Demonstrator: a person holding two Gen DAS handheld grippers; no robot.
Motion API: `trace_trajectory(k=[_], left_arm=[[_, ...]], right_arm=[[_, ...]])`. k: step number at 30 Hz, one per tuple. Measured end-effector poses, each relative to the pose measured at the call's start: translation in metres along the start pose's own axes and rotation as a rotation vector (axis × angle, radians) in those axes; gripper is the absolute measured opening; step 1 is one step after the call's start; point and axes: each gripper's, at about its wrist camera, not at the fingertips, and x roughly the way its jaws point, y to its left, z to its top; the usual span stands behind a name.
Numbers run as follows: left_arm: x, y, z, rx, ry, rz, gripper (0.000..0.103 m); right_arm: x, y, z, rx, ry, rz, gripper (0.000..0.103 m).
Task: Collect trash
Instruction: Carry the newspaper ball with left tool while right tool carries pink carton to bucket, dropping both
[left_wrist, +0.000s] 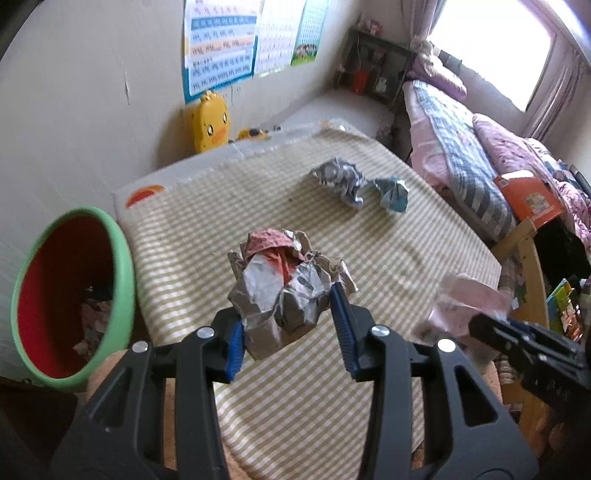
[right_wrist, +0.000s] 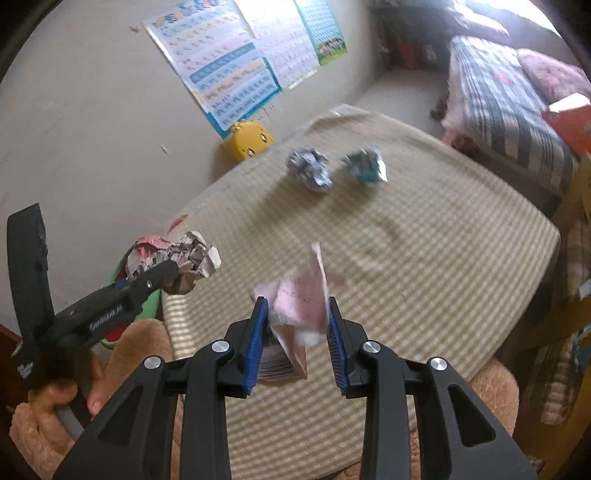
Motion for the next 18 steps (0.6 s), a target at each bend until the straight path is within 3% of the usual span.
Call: trace_trajectory(k=[9,18], left_arm=[[-0.029,0.035,-0.001,-0.064,-0.061,0.014,0.040],[-0.041,0.095,-0.009,-0.190,-0.082,0.068,0.040]], right_arm=[[-0.002,0.050,0.015,-0.127,-0.034,-0.001,0.030],[0.027,0.108,0.015,-0.236,0.033,0.064,0.030]])
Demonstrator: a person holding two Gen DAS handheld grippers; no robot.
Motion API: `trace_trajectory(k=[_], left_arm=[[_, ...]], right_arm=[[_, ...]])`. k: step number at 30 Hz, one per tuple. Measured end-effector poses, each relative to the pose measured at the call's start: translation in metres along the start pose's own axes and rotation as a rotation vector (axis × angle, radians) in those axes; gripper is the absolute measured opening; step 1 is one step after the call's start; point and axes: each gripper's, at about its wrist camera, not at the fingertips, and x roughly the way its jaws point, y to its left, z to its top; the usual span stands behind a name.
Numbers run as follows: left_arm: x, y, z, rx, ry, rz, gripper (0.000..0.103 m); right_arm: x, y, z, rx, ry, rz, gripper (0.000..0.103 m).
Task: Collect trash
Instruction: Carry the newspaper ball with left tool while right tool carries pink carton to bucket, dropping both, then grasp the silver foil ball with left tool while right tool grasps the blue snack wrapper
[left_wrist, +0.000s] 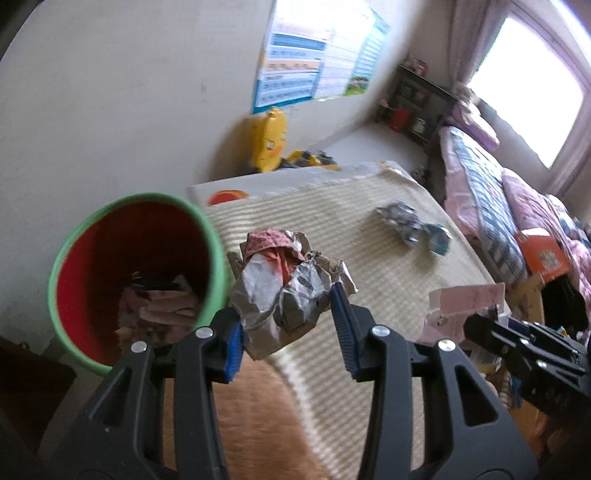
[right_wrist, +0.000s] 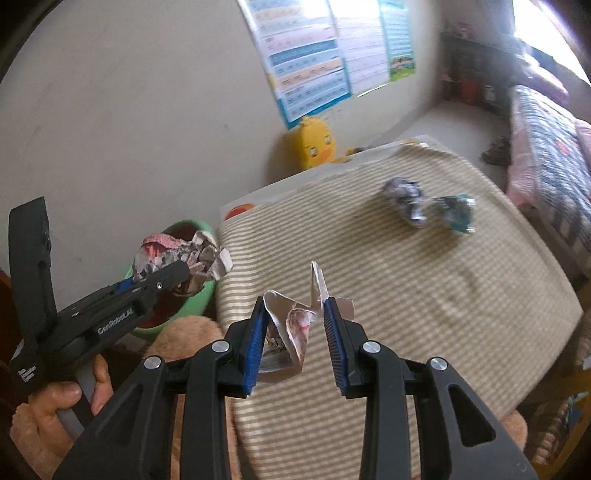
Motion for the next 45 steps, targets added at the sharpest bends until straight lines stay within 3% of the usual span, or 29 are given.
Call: trace_trajectory(k=[12,18,19,22,24,28,36,41,45], left_arm=[[0.005,0.122,-0.004,-0.207,0.019,0.214,0.041],[0.001,0.162,-0.005,-0.266,0.023,0.282,0.051],[0.001,0.165,-0.005,-0.267,0.024,0.286,0.055],[-0.001,0.170,-0.007,-0.279,0.015,0.304,0.072],[0.000,0.171,-0.008,-0.291,0.013,0.296,0.075],[0.006,0.161,-0.009,-0.267,0.028,0.280,0.076],[0.017,0.124,0.002,-0.150,0.026,0.270,0.076],[0.026,0.089,0.015,-0.104,0.023,0.228,0.076],[0.037,0.042,0.019,-0.026,0.040,0.163,0.076]], right_arm=[[0.078,0.094,0.033,-0.085,0.092,0.203,0.030],[0.110,0.136,0.051,-0.097,0.121,0.291,0.032],[0.113,0.140,0.054,-0.094,0.120,0.307,0.036],[0.120,0.146,0.061,-0.086,0.113,0.347,0.060],[0.120,0.144,0.063,-0.084,0.098,0.344,0.063],[0.119,0.108,0.065,-0.060,0.069,0.265,0.063],[0.102,-0.102,0.088,0.228,-0.049,-0.210,0.063],[0.116,-0.195,0.101,0.360,-0.002,-0.330,0.064],[0.148,-0.231,0.106,0.369,0.075,-0.367,0.064]])
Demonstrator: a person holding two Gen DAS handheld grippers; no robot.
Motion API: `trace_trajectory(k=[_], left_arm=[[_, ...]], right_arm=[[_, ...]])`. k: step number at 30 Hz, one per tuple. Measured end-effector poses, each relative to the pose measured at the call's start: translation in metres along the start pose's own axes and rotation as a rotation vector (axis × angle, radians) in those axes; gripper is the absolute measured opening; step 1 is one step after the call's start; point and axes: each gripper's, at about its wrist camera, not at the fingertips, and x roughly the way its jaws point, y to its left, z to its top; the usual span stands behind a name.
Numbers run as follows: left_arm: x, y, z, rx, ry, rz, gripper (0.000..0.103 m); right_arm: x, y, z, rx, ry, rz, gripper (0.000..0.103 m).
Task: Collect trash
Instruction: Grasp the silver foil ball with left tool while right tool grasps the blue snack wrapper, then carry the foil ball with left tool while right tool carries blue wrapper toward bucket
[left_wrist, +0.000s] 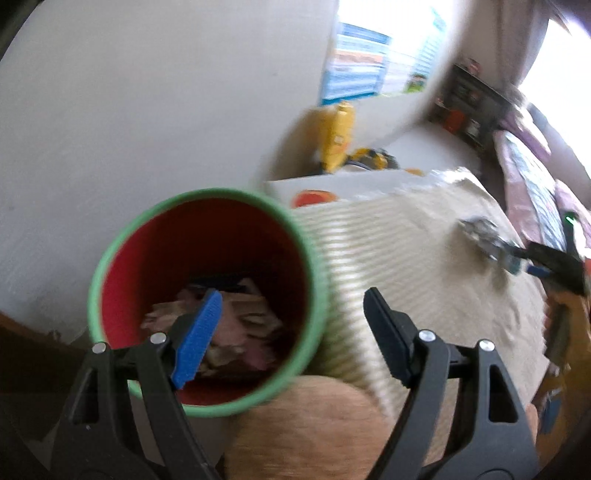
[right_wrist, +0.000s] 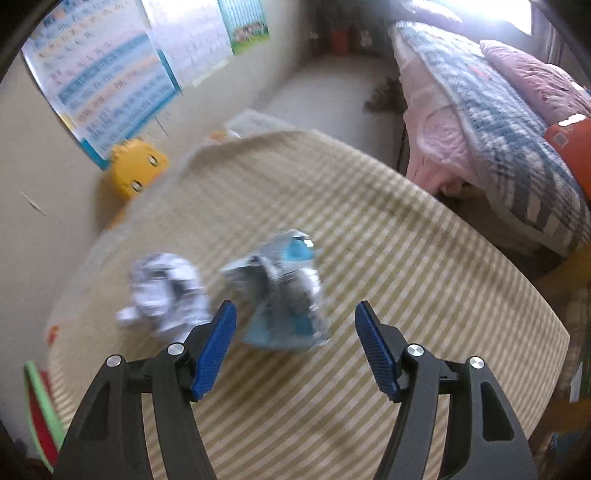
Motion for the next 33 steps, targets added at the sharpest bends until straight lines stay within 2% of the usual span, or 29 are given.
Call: trace_trajectory(k=[1,3,5,7,9,11,14,19,22,26,27,29,31,33], left_arm=[[0.001,-0.012,0.000,0.019,0.001,-0.012,0.076],[0.004,-0.037,0.002,0.051,0.004,-0.046,0.076],[0.009,-0.060,0.004,0.087,0.010,-0.082,0.077],[0.016,-0.090,0.010,0.125,0.012,-0.132,0.076],[0.024,-0.116,0.016,0.153,0.011,-0.179,0.077],[0.037,-0.150,0.026,0.185,-0.004,-0.234,0.083],[0.065,-0.200,0.041,0.248,0.001,-0.265,0.083],[0.109,-0.261,0.054,0.314,0.042,-0.250,0.083],[0.130,-0.280,0.058,0.297,0.088,-0.232,0.083],[0.158,-0.283,0.061,0.235,0.167,-0.187,0.082],[0.161,-0.284,0.061,0.234,0.181,-0.179,0.078],[0.162,-0.289,0.059,0.263,0.184,-0.163,0.057],[0.159,-0.294,0.058,0.303,0.170,-0.160,0.044],[0.152,-0.293,0.055,0.336,0.142,-0.156,0.037]], right_arm=[[0.011,-0.004,0.003,0.009,0.022,0.000,0.062],[0.019,-0.013,0.001,0.031,0.020,0.035,0.044],[0.012,-0.011,-0.003,0.012,0.012,0.059,0.033],[0.003,-0.010,-0.009,-0.015,-0.002,0.082,0.032],[-0.014,-0.020,-0.027,-0.003,-0.028,0.139,0.032],[-0.036,-0.032,-0.054,0.013,-0.052,0.178,0.032],[-0.060,-0.043,-0.097,0.029,-0.048,0.223,0.032],[-0.088,-0.057,-0.168,0.083,-0.019,0.268,0.032],[-0.098,-0.057,-0.179,0.066,-0.012,0.274,0.032],[-0.108,-0.062,-0.178,0.076,-0.047,0.282,0.033],[-0.112,-0.065,-0.182,0.076,-0.052,0.280,0.033],[-0.113,-0.069,-0.184,0.087,-0.048,0.282,0.033],[-0.112,-0.073,-0.185,0.103,-0.043,0.284,0.033],[-0.112,-0.078,-0.188,0.116,-0.041,0.286,0.033]])
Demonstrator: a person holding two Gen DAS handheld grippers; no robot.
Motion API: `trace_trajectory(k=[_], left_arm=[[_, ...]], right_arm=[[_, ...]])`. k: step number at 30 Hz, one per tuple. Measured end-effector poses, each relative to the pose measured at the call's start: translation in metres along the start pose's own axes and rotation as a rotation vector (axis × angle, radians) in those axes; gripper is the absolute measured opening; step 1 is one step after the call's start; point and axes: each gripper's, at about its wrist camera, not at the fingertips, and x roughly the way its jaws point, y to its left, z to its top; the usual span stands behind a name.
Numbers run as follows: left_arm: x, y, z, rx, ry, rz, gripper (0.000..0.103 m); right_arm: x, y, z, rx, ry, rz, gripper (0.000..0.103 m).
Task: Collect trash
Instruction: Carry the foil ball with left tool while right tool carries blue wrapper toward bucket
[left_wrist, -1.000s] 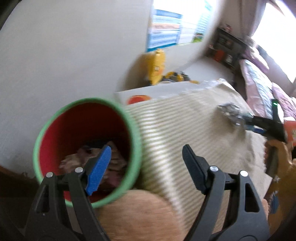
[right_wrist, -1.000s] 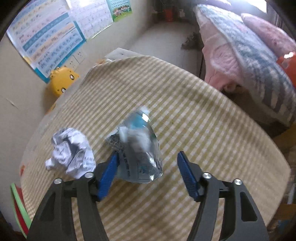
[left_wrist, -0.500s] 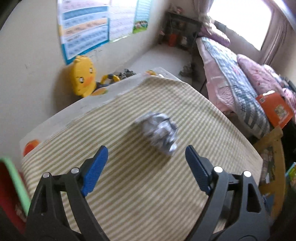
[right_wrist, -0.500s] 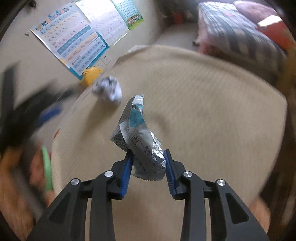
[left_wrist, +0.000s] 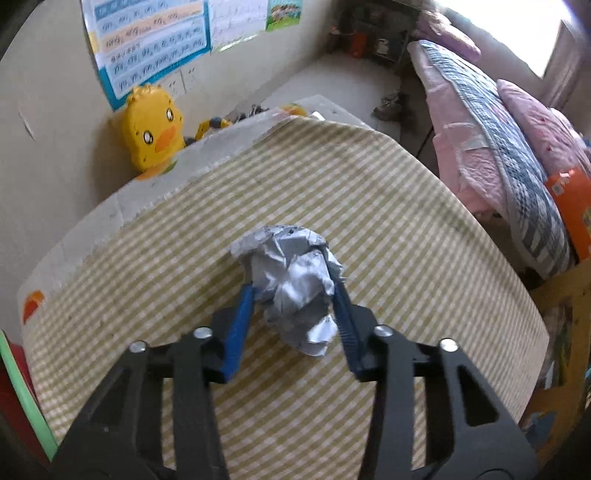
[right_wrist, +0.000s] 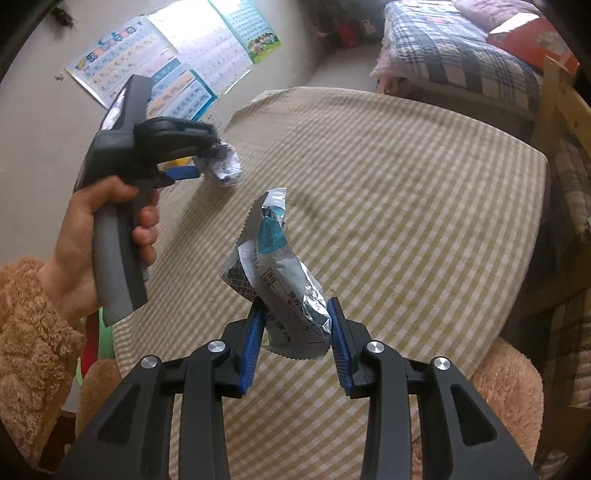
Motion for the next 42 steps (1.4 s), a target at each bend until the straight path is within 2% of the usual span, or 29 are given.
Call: trace_trajectory(k=[5,10,16,19,23,25,33,42], left_arm=[[-0.019,0.010,-0.016,0.009,-0.038,-0.002,0.032],[-0.073,0.024,-0.053,0.016,-0.111,-0.037,0.032],[-0.129,0.042,-0.101,0.052,-0.148,-0.028,0.033],[-0.148,0.055,-0.124,0.029,-0.152,-0.019,0.033],[-0.157,0.065,-0.152,0.015,-0.155,0.033,0.033],[-0.158,0.070,-0.162,-0.014,-0.130,0.011,0.033],[-0.174,0.080,-0.165,-0.055,-0.166,-0.033,0.033],[-0.188,0.105,-0.168,-0.112,-0.198,-0.033,0.033]], right_arm=[[-0.003,0.001,0.001,-0.005,-0.006,-0.002,0.033],[-0.007,0.006,0.003,-0.013,-0.022,-0.007,0.033],[-0.011,0.017,0.000,-0.041,-0.026,-0.015,0.033],[-0.013,0.027,-0.001,-0.059,-0.031,-0.020,0.033],[-0.017,0.045,-0.003,-0.098,-0.040,-0.027,0.033],[-0.020,0.053,-0.004,-0.120,-0.045,-0.031,0.033],[-0.038,0.091,-0.004,-0.215,-0.083,-0.041,0.033],[-0.049,0.136,-0.009,-0.336,-0.105,-0.027,0.033]])
